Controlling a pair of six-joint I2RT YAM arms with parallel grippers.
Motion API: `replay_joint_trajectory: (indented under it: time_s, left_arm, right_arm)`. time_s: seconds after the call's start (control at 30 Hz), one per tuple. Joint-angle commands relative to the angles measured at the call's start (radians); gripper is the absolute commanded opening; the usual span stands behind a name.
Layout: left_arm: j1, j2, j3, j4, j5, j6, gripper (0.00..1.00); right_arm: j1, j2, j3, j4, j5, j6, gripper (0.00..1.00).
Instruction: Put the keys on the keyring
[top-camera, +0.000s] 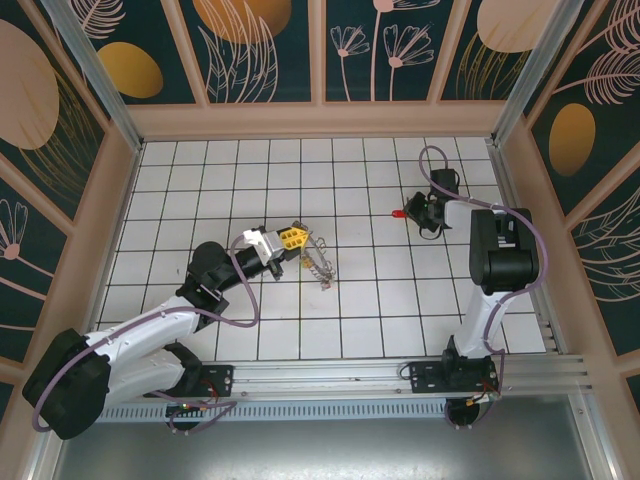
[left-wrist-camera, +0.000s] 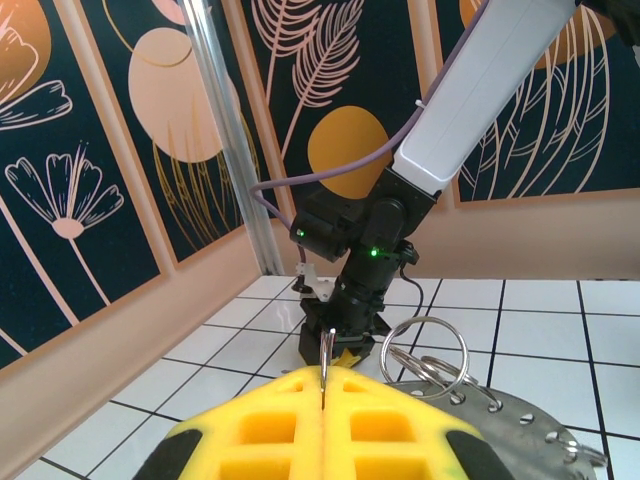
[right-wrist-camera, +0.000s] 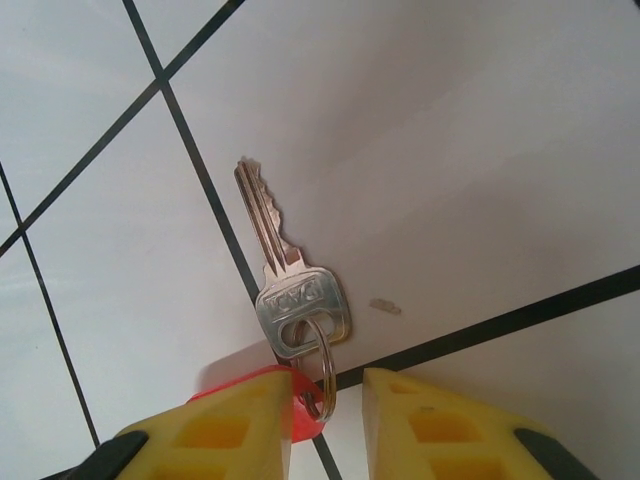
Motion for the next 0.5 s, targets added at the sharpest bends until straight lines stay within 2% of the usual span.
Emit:
replay_joint_trajectory:
  time_s: [0.0,0.3,0.33,0.47]
  left_arm:
    - [-0.004,-0.003,0.004,0.08,-0.008,-0.008,0.0]
    - [-0.005,-0.006,-0.001,0.075,-0.008,-0.008,0.0]
    - [-0.006,-0.006,0.0,0.074,-0.008,-0.008,0.0]
    - [-0.005,-0.009,0.008,0.052,-0.003,0.0,0.0]
  right_arm:
    - [0.002,0.011,0.013,0.0,0.013,-0.033,0.19]
    - [0.003,0.013,0.043,-0.01,-0.003,-0.063,0.06]
    - [0.005,0.004,0.038,-0.006,-0.008,-0.074,0.0]
    - [0.024,-0.131,-0.053,0.088,-0.056,-0.165,0.0]
